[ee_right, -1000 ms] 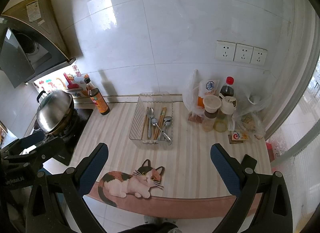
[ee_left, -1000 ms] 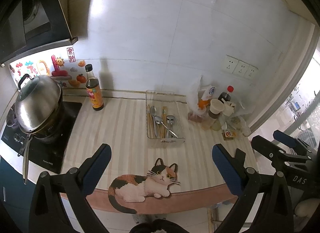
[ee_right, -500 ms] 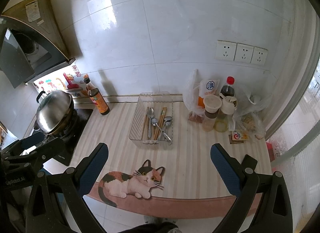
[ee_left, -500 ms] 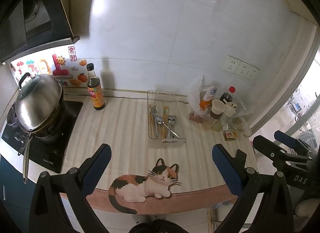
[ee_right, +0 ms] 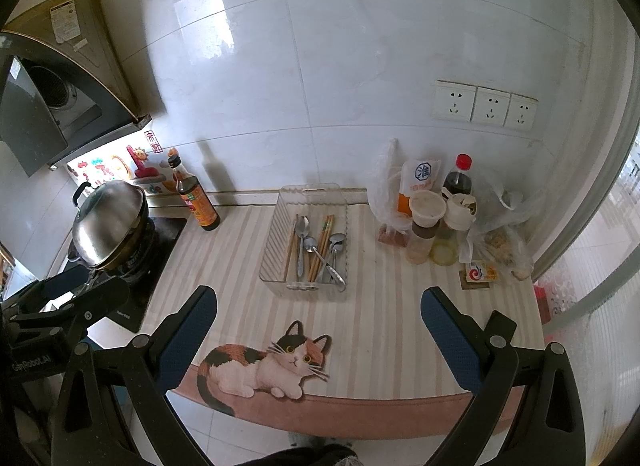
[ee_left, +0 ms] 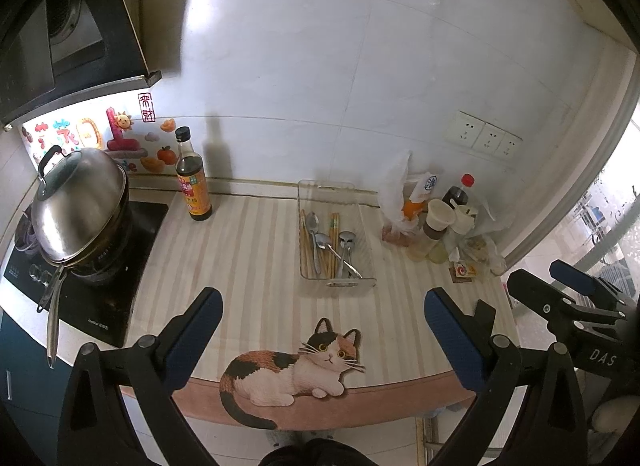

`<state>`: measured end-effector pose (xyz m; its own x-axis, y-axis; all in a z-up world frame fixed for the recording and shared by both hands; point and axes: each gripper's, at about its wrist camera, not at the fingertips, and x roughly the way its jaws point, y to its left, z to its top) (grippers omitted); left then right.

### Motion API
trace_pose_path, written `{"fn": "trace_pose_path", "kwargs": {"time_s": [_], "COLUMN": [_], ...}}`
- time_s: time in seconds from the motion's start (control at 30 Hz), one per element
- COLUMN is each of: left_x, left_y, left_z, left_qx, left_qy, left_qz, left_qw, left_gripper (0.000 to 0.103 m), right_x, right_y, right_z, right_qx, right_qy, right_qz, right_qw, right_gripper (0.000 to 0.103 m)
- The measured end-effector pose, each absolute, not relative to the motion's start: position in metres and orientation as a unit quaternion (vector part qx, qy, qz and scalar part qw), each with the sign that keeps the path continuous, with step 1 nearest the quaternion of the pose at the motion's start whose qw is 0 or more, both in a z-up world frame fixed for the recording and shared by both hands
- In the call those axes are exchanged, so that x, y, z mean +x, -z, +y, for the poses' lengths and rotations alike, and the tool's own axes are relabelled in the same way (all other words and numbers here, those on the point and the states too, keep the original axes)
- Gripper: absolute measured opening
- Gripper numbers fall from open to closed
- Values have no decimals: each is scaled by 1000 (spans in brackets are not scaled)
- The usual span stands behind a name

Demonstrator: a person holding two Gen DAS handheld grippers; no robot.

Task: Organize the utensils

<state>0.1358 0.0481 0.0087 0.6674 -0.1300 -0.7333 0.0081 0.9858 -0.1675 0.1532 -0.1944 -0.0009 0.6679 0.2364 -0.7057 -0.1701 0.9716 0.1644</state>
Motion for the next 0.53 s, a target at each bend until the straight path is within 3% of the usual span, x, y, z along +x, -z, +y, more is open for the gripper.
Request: {"fn": "trace_pose_path", "kwargs": {"time_s": [0.53], "left_x": [140], "left_y": [-5], "left_z": [53], "left_qx": [-78], "left_qy": [27], "left_qz": [408], "left_qw": [909], "left_gripper": [103], "right_x": [153], "right_y": [1], "right_z": [-193], "right_qx": [42], "right_qy": [-111], "right_qz": [393], "right_qw": [912], "right_gripper": [103]}}
